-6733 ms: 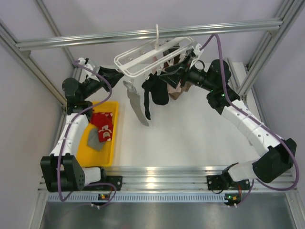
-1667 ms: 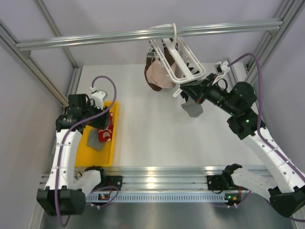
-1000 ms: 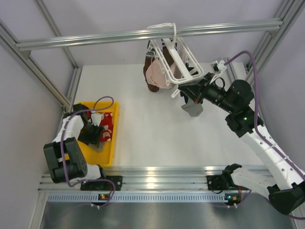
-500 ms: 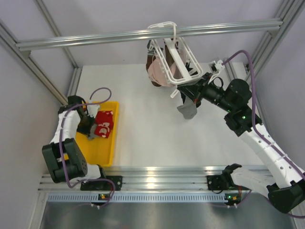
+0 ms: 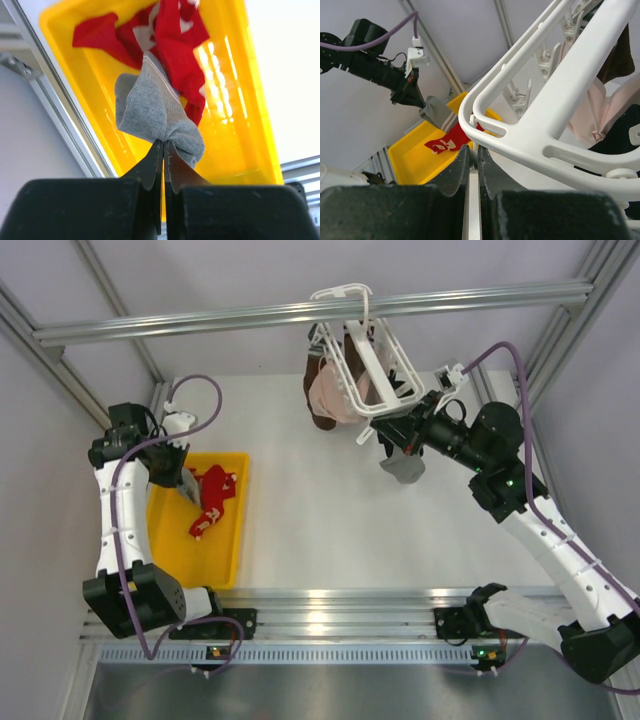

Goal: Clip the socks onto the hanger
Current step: Pick up the sock from the bin.

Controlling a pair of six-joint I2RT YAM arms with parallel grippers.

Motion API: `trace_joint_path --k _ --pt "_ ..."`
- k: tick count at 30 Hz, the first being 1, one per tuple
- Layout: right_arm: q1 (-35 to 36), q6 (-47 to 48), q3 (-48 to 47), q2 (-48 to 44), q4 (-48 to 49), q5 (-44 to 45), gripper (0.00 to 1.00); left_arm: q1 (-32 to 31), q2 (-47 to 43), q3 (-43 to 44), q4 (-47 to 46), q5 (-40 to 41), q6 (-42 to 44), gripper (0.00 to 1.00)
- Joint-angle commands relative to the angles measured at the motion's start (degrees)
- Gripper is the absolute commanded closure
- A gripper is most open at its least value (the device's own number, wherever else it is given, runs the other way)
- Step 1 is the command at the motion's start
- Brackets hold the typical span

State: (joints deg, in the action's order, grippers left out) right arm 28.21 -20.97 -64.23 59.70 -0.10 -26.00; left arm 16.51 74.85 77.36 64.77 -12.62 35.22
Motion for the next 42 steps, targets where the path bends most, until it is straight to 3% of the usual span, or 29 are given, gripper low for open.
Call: trace_joint_path --k 1,14,19,26,34,42 --pt "-0.43 0.76 -2.48 0.5 1.68 0.07 1.0 0.36 -0.32 4.63 0.18 -6.27 -2.52 1.0" --pt "-0.52 0.67 -1.87 0.33 1.68 0.33 1.0 0.36 -0.14 5.69 -5.09 -19.71 -9.81 1.0" --pt "-0.43 0.67 -2.04 0.5 1.68 0.25 1.0 0.54 0.65 7.8 -5.45 -20.68 -14.65 1.0" --pt "-0.43 0.41 -1.6 0.33 1.86 0.07 1.0 0.63 -0.24 2.45 -11.78 -20.43 -17.38 1.0" --pt "-0.52 -0.03 -1.16 -0.02 2.21 0.07 1.0 0.71 4.6 -10.8 -8.18 -11.57 0.7 1.0" --pt "-0.52 0.58 -0.81 -0.55 1.15 0.42 1.0 1.06 2.06 -18.73 -3.96 -2.06 16.88 1.0"
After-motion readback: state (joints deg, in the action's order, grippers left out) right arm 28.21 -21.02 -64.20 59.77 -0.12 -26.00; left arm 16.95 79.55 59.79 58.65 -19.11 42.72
